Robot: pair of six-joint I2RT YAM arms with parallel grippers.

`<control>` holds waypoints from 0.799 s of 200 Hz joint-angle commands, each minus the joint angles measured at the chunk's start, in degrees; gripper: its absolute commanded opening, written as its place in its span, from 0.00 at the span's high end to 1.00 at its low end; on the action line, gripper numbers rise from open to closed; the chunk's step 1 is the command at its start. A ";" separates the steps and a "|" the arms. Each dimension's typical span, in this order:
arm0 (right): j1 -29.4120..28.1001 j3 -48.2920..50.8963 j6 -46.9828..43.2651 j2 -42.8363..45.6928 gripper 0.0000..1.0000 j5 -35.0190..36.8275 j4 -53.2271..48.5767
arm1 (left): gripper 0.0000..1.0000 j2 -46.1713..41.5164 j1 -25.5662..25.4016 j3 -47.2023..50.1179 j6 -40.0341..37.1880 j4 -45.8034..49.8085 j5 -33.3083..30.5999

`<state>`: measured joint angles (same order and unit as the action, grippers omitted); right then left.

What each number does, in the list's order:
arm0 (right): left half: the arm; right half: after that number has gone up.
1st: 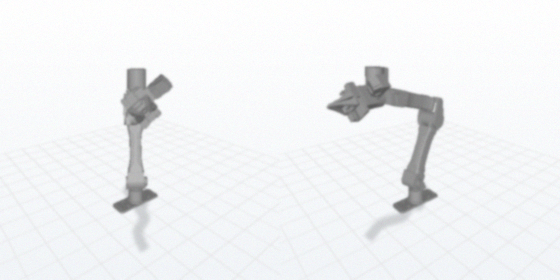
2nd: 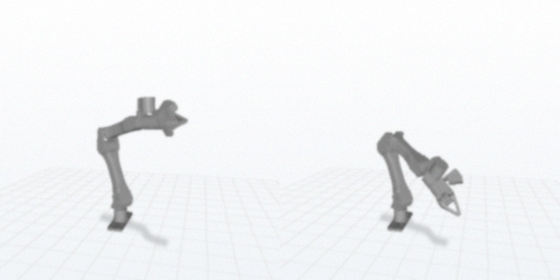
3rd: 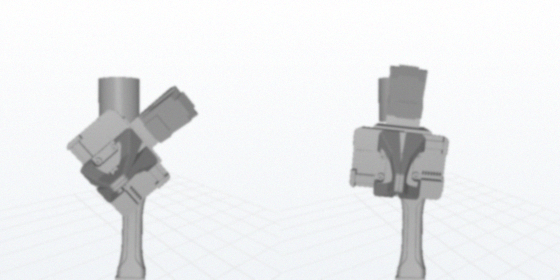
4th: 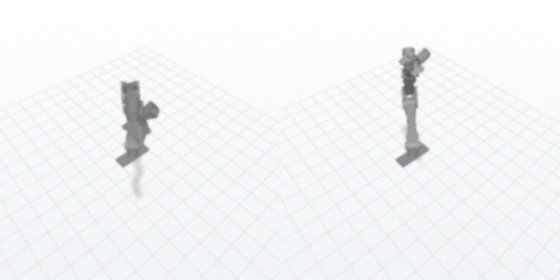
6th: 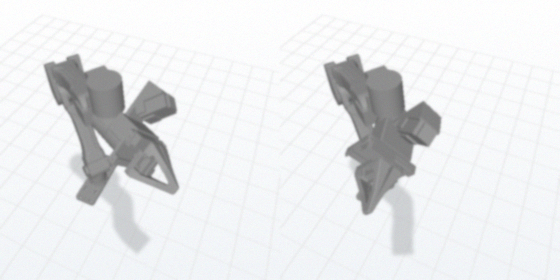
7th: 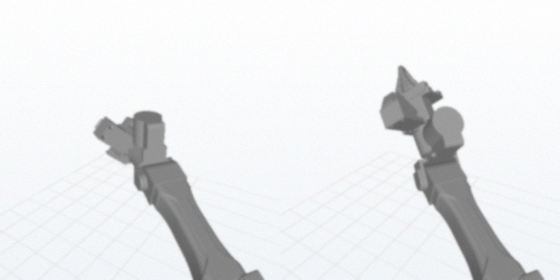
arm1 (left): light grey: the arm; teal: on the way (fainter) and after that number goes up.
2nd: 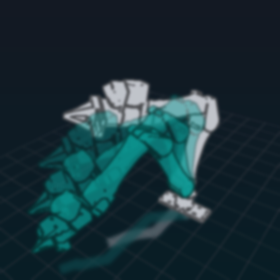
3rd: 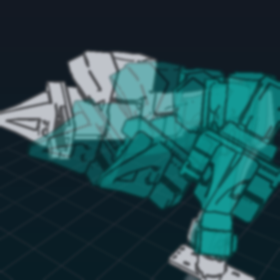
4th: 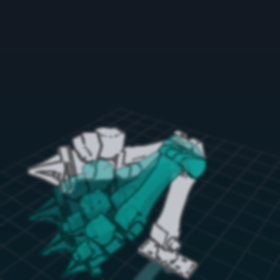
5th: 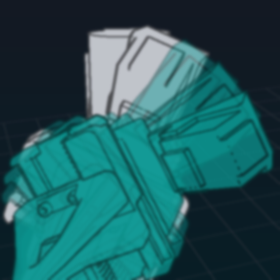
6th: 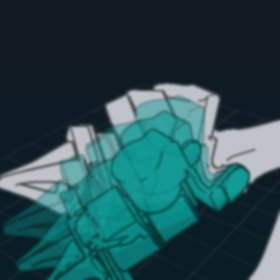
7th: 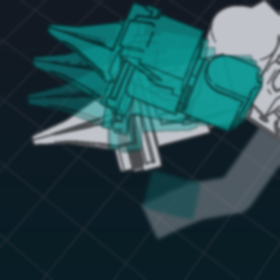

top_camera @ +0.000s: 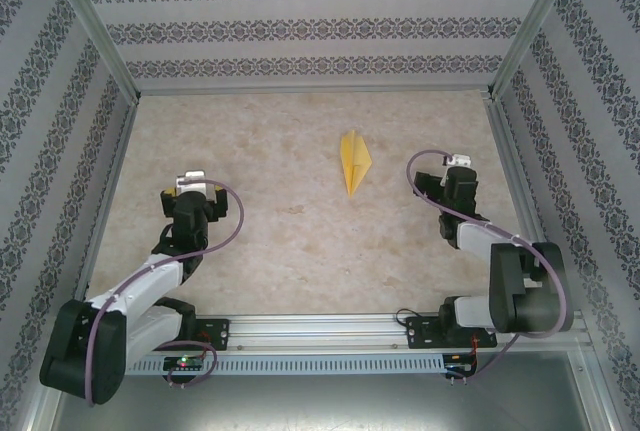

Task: Fold a paper plane with a square sheet of paper (fold left side to right side)
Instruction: Reset both arms

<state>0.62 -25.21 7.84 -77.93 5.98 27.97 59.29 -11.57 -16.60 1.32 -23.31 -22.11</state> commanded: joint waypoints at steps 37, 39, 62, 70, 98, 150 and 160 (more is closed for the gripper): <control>0.28 1.65 -5.13 -7.16 0.02 -8.15 18.53 | 0.00 12.38 5.82 1.67 -4.48 -23.18 13.16; 0.26 1.59 -5.23 -7.24 0.02 -8.17 18.62 | 0.00 13.01 5.85 1.66 -4.51 -23.78 13.46; 0.14 1.52 -5.31 -7.63 0.02 -8.16 19.04 | 0.00 19.59 7.17 1.54 -4.39 -31.29 18.04; 0.22 1.73 -5.29 -7.76 0.02 -8.07 19.33 | 0.00 21.60 7.51 0.70 -4.40 -30.99 19.18; 0.12 2.79 -5.29 -8.03 0.02 -8.44 21.67 | 0.00 30.74 8.02 -0.57 -5.27 -38.08 21.51; -0.31 2.79 -5.71 -8.04 0.02 -7.74 21.66 | 0.00 30.35 11.49 -6.75 -0.60 -25.13 21.20; -0.45 2.77 -5.82 -8.07 0.02 -7.47 21.60 | 0.00 30.13 11.49 -6.96 -0.62 -24.20 21.28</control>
<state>0.60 -23.05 2.96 -85.67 -1.15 47.18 89.41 -0.89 -23.18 -1.04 -49.69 -2.15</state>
